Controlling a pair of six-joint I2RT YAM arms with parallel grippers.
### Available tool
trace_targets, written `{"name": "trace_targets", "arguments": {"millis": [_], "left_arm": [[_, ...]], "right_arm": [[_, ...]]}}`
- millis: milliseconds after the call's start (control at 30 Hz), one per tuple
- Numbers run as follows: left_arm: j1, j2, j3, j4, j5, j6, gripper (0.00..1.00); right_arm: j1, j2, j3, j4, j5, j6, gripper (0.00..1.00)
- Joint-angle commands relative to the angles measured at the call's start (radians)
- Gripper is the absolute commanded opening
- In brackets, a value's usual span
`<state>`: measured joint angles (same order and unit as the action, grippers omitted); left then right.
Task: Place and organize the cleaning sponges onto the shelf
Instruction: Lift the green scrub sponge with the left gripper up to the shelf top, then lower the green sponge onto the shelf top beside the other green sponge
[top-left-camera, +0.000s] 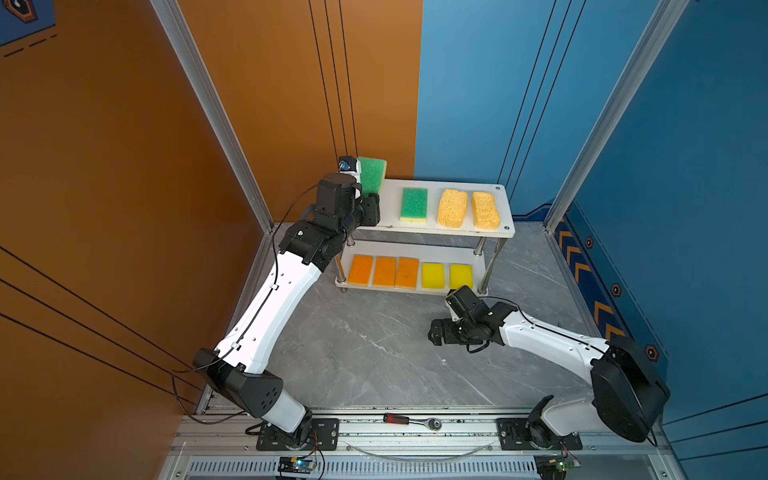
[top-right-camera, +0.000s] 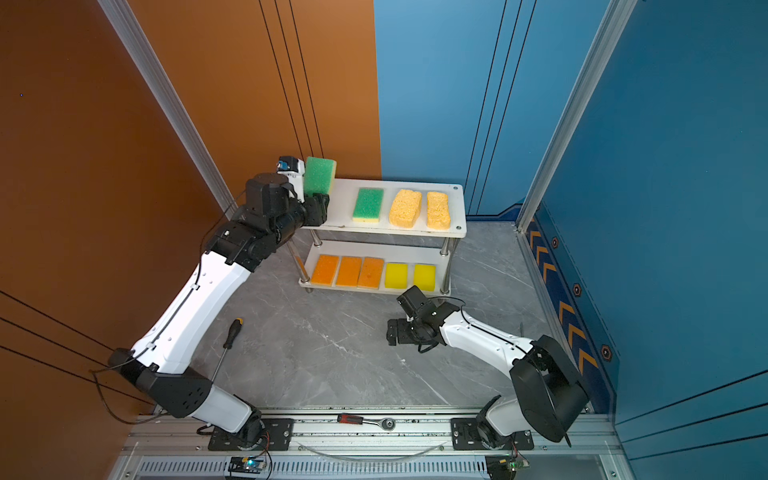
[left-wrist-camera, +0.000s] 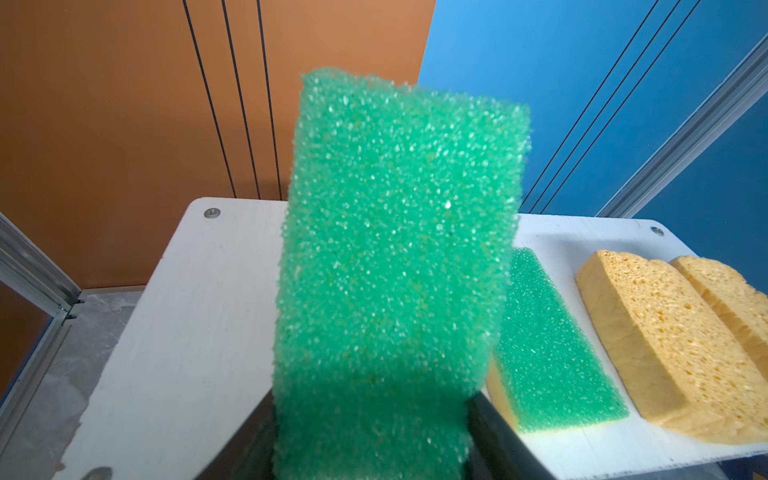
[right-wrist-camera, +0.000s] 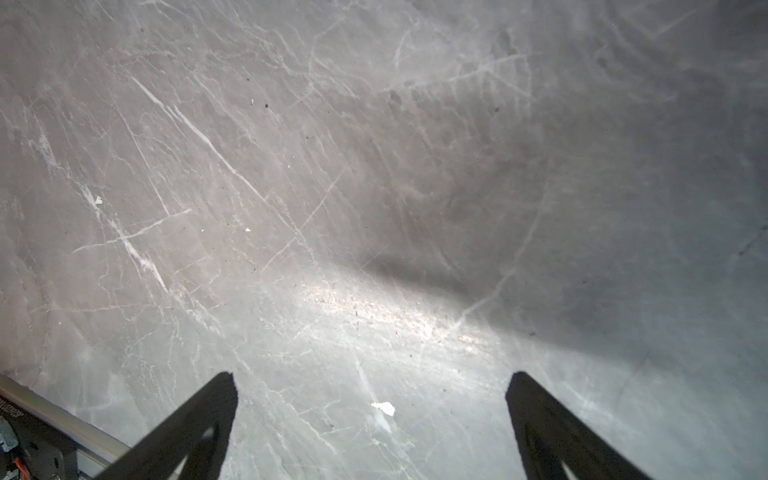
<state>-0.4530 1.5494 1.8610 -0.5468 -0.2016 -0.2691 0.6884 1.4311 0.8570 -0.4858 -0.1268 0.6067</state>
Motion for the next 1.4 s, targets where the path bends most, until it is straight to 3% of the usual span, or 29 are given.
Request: {"name": "trace_targets", "arguments": {"millis": [0, 1367], "left_arm": [[0.015, 0.010, -0.011, 0.023, 0.030, -0.028, 0.60], [0.011, 0.087, -0.048, 0.024, 0.030, -0.059, 0.62]], "right_arm": [[0.006, -0.005, -0.008, 0.009, 0.026, 0.016, 1.00], [0.007, 0.010, -0.011, 0.016, 0.020, 0.010, 1.00]]}}
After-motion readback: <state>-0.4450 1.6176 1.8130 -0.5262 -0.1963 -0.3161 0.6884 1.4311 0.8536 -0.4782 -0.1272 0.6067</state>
